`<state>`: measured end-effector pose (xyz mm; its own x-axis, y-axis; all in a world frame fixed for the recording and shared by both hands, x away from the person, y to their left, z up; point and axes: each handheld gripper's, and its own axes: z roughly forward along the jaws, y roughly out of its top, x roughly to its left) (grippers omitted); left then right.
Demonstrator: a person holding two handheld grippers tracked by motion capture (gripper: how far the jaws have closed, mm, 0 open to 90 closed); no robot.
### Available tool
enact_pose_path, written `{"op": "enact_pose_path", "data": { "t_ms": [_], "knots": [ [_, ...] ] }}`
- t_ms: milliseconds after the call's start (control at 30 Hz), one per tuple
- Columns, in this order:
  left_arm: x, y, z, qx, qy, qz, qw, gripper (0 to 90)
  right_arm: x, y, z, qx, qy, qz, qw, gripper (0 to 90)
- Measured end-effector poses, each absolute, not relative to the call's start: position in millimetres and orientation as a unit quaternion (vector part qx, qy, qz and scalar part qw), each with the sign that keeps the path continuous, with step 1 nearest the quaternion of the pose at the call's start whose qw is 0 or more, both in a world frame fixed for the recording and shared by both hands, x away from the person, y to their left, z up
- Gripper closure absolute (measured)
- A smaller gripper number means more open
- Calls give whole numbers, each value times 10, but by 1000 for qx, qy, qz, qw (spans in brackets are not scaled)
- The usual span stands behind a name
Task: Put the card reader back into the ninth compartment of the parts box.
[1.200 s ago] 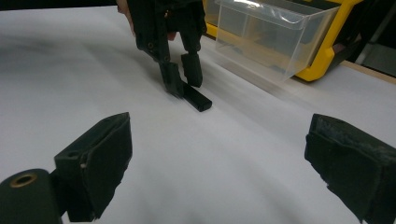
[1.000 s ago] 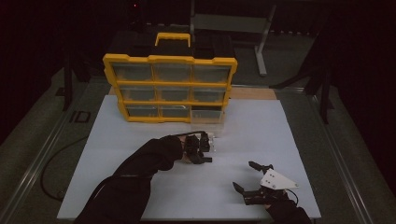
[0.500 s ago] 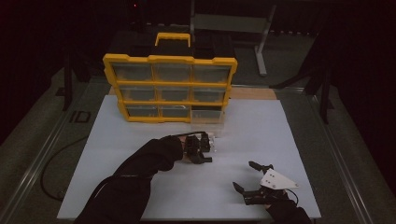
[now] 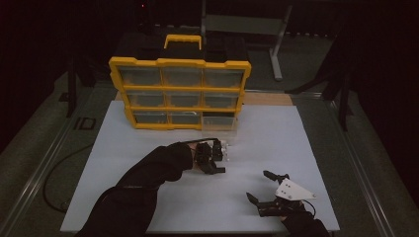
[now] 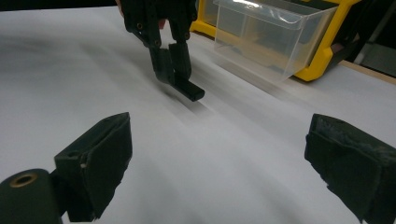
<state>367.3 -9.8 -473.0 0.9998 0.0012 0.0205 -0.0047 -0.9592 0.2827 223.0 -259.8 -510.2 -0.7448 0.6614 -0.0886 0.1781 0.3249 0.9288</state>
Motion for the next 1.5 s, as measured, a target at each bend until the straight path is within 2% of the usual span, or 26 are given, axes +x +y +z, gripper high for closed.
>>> {"op": "enact_pose_path", "data": {
  "t_ms": [667,1500],
  "knots": [
    [3629,-58,-4380,989,-11,9,148,750,2231,-2596,-5101,270,778,517,234,78],
    [3837,44,-3959,984,26,14,174,750,2232,-2596,-5100,269,777,519,234,78]
  ]
}}
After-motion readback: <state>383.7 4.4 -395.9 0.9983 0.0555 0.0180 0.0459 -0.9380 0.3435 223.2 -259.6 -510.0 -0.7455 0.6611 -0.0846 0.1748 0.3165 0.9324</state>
